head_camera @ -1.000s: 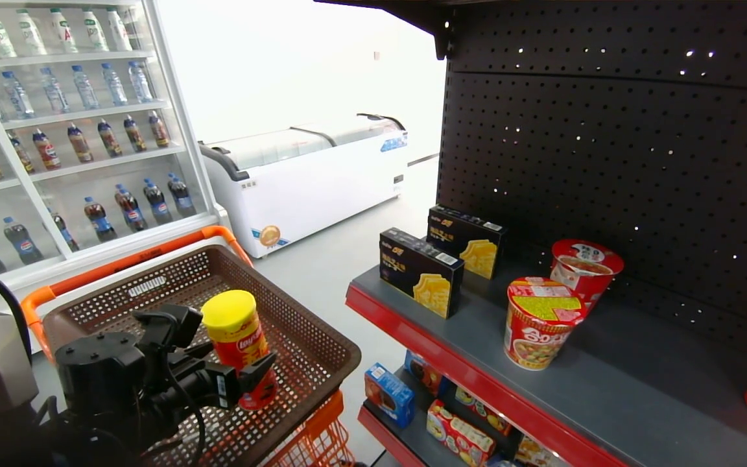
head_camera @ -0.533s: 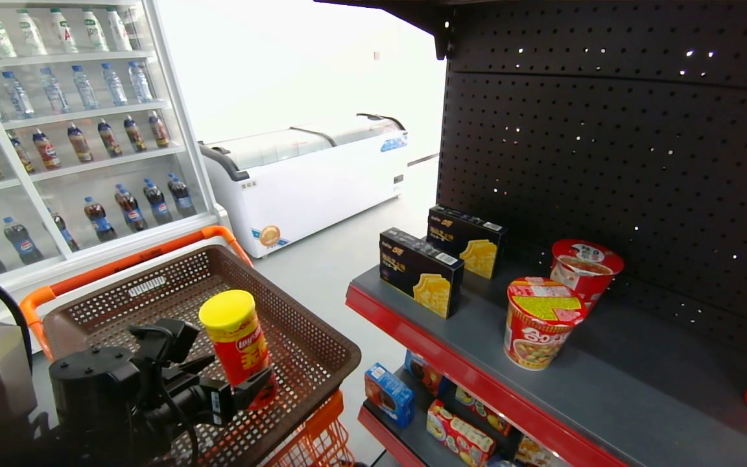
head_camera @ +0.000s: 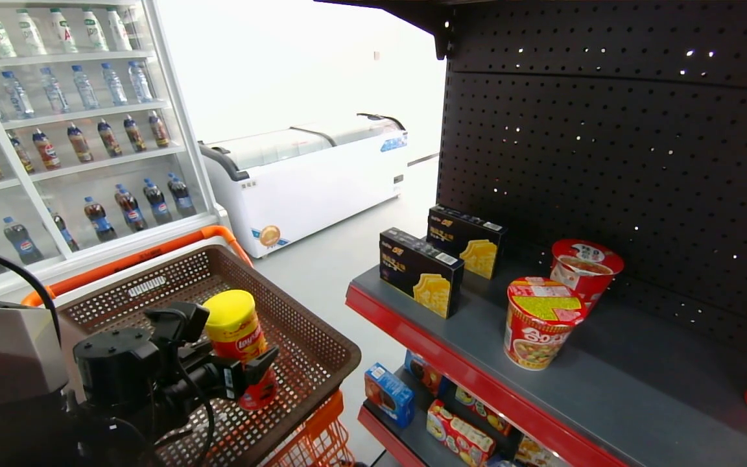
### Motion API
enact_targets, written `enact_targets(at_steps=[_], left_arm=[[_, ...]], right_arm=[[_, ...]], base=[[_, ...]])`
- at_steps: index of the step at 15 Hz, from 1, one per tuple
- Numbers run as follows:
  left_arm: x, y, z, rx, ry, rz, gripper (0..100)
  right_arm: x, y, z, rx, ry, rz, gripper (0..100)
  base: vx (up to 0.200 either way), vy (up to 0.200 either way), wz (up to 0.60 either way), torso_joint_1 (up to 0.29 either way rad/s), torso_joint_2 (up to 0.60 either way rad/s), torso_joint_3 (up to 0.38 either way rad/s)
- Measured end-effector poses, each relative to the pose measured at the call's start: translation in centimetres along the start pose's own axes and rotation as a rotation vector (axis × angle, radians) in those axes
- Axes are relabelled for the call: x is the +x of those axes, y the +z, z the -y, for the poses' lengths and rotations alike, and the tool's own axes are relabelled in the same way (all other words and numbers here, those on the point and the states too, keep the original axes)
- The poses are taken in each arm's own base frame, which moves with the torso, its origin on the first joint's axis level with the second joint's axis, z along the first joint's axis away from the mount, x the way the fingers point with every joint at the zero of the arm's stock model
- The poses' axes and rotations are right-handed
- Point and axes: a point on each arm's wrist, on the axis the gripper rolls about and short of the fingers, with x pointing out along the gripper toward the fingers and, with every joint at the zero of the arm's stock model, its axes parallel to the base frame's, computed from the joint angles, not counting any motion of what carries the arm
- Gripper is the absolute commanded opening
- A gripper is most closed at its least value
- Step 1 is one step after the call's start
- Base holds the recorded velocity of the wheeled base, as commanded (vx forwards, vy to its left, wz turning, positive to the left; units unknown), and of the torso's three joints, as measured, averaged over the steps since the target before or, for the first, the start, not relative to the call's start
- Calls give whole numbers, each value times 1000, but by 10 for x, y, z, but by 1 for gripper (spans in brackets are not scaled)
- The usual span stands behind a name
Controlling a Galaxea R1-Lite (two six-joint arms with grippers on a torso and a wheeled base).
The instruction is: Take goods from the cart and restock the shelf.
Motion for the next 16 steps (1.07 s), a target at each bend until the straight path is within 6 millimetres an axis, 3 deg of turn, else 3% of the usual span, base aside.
enact_targets(at_steps=[4,5,13,16], left_arm=[[5,-1,-2,0,5,0,100],[7,-1,-2,0,5,0,0],[0,6,1,60,3,22,0],[-18,8,6,109,53,-42,0]], right_arm=[[0,0,0,0,0,-1,100],[0,0,0,0,0,-1,100],[0,0,0,0,0,0,100],[0,0,0,0,0,0,100]], base=[[0,0,0,0,0,0],[0,0,0,0,0,0],[0,0,0,0,0,0],[0,0,0,0,0,0]])
